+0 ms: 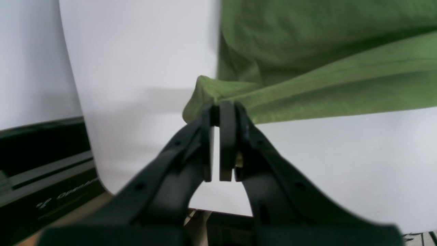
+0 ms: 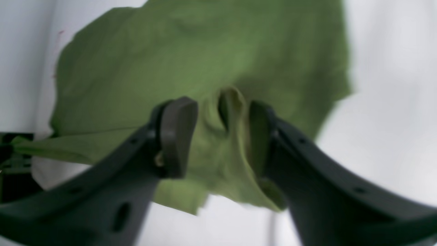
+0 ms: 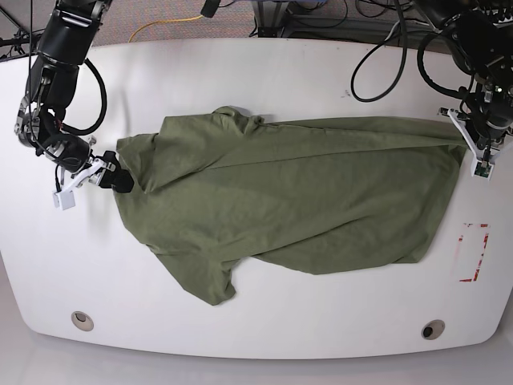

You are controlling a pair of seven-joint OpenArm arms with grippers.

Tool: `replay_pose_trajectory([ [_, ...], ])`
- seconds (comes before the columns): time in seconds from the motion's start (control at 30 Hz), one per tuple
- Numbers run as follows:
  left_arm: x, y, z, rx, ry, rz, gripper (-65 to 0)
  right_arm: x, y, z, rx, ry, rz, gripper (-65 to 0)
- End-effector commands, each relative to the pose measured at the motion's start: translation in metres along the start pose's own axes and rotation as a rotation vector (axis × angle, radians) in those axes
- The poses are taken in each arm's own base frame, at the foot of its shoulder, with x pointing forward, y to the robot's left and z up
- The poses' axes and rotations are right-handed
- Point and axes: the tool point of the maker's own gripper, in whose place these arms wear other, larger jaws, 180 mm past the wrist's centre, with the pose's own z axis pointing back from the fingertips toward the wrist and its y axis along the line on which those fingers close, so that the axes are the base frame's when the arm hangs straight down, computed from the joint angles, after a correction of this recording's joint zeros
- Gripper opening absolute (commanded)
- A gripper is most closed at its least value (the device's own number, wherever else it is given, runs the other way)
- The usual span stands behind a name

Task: Fold the T-shirt properly
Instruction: 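Drag the shirt edge with both grippers to spread it flat, then pull the shirt edge away from the body with both grippers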

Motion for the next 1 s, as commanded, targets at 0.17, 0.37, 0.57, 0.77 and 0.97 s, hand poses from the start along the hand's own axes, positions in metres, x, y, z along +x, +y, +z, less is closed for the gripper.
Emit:
replay_pose_trajectory([
  [0.17,0.015,0.009,0.004,0.023,-0.05,-0.001,-65.0,-0.028,0.016,0.027,0.045,0.04,0.019,-19.2],
  [0.37,0.015,0.007,0.004,0.02,-0.052,0.002,-65.0,-0.085,0.026,0.029,0.07,0.099,-0.068,-19.2],
  [0.57,0.016,0.001,0.002,0.005,-0.05,-0.014,-65.0,-0.118,0.037,0.016,0.078,0.13,-0.131,-19.2],
  [0.77,0.018,-0.001,0.002,0.001,-0.052,-0.024,-65.0,-0.122,0.037,-0.005,0.016,0.153,-0.087,-19.2],
  [0.97,0.017,0.0,0.002,0.002,-0.05,-0.024,-65.0,-0.12,0.048,-0.016,0.038,0.164,-0.063,-22.5],
])
